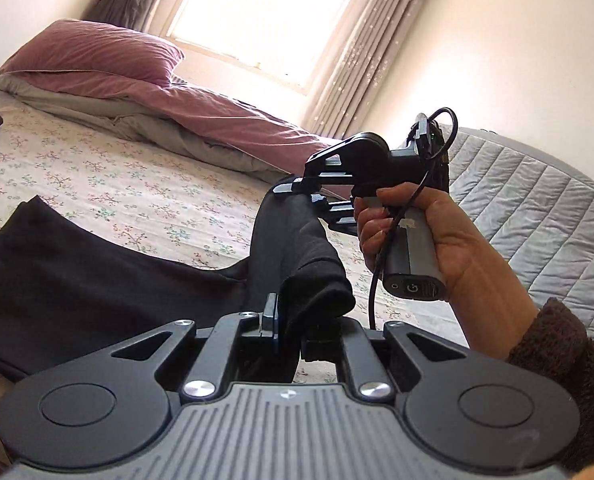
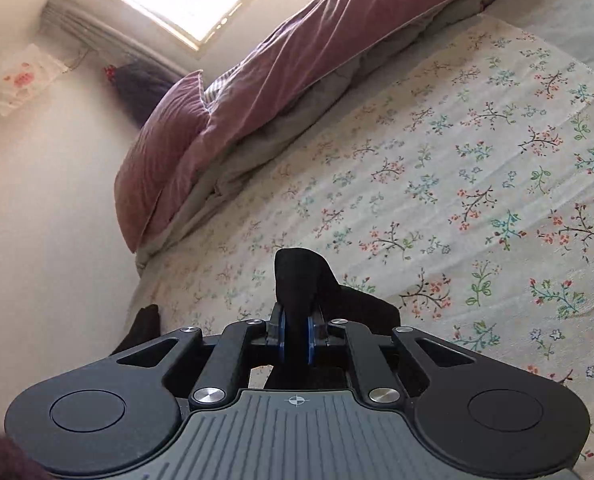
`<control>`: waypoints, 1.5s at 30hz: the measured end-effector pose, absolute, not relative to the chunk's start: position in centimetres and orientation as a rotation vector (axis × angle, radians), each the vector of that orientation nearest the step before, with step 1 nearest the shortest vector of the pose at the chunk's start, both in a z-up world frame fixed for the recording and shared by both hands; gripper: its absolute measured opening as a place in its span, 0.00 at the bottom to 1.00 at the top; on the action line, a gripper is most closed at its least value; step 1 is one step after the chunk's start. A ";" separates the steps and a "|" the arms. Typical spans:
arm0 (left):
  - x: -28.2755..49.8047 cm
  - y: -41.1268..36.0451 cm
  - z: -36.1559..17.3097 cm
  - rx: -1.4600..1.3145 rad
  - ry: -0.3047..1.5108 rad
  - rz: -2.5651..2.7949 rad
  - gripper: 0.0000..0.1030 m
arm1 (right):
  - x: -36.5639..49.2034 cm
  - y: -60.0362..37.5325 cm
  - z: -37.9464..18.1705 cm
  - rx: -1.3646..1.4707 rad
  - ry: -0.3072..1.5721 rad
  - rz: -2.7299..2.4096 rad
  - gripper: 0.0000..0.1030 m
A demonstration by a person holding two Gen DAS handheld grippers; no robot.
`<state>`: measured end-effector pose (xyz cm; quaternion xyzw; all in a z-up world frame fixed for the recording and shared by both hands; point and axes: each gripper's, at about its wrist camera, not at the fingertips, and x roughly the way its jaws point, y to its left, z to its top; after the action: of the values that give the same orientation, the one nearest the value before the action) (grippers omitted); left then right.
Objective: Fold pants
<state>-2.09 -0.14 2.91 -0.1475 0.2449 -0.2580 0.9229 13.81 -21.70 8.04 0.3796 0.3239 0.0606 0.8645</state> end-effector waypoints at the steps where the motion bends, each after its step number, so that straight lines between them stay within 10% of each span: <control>1: -1.8 1.0 2.7 -0.314 0.510 -0.513 0.18 | 14.3 -20.5 8.2 0.772 0.683 0.135 0.09; 18: 3.2 13.2 -3.7 -0.344 0.824 -0.337 0.24 | 21.8 -2.9 1.9 0.549 0.878 0.191 0.15; 22: 3.4 13.2 -2.9 -0.179 0.854 -0.452 0.49 | 21.8 -1.9 1.8 0.504 0.884 0.198 0.24; 25: 3.7 13.4 -2.2 -0.045 0.845 -0.505 0.75 | 21.0 -2.1 2.8 0.472 0.861 0.226 0.49; 33: 6.6 14.4 -0.3 -0.015 0.824 -0.567 0.75 | 15.1 -3.0 4.8 0.167 0.806 0.235 0.73; 45: 15.2 11.6 -2.4 -0.018 0.955 -0.538 0.61 | 8.5 -6.3 1.9 0.114 0.759 0.228 0.82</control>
<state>15.16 11.56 -2.43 -0.0086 0.4540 -0.2555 0.8536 8.48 -6.33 1.86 0.0556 0.3692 0.1110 0.9210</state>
